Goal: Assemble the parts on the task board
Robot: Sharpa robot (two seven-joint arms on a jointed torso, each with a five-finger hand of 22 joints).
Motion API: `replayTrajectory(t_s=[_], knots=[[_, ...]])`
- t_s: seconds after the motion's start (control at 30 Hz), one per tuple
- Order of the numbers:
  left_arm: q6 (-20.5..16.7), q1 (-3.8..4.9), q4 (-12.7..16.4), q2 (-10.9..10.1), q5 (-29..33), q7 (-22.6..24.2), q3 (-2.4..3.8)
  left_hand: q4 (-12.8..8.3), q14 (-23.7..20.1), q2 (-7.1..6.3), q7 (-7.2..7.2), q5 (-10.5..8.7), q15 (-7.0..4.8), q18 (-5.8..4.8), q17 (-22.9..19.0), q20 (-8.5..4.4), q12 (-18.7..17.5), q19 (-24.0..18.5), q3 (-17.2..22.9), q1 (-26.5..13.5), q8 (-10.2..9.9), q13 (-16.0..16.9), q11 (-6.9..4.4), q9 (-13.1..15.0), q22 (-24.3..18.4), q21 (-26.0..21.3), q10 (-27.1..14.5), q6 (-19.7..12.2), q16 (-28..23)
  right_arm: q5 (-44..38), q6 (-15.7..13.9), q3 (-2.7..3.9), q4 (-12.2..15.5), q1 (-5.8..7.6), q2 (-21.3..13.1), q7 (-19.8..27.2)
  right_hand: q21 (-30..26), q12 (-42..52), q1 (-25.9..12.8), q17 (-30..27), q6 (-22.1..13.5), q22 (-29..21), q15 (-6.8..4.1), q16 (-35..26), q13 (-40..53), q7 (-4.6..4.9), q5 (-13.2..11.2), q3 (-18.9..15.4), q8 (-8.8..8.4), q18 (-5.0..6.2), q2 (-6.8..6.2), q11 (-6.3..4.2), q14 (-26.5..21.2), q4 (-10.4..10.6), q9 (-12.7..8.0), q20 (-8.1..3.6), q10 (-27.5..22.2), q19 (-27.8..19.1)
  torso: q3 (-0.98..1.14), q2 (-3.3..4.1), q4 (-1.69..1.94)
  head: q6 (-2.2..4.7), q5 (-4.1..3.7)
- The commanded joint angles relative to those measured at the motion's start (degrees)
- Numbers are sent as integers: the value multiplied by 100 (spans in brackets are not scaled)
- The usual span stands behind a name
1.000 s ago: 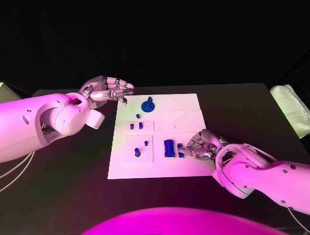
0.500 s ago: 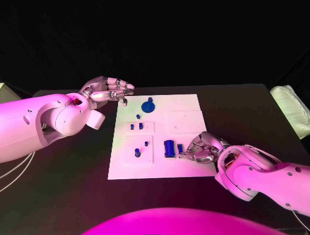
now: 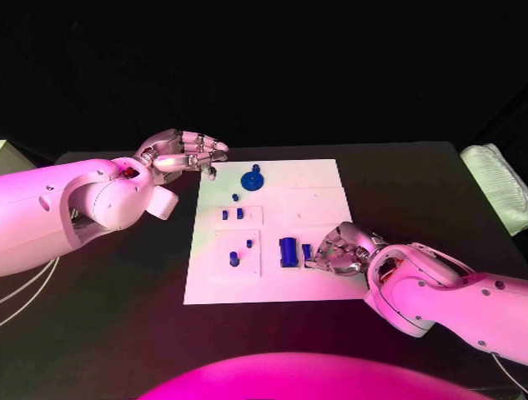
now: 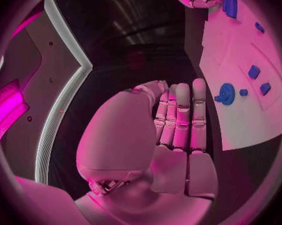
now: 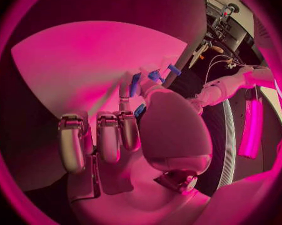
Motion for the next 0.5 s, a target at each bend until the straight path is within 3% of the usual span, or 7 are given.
replayTrajectory(t_s=[0.03,0.5], knots=[[90,1,11,7,-23,23,4,-3,-8,48,-10,11,29,79,9,-1,39,52,15,-19,27,6,-2,5,6,-12,-34,-43,-32,-186,-3,-4,-79,-8,31,-38,35,8,46,1495,-27,1507,-37,28,1287,2,10,1,19,-82,0,-16,594,-39,1,-38,434,599,2,1,5,-5,2],[94,1,3,10,-21,24,4,-3,-8,48,-10,11,29,79,9,-1,39,52,15,-19,27,6,-2,5,6,-12,-34,-43,-32,33,-284,-1,-24,-7,-53,351,35,23,-154,1504,-7,1507,-30,33,1298,17,7,-245,32,-82,-70,-3,597,174,-4,-35,443,599,-1,-18,-12,8,24]])
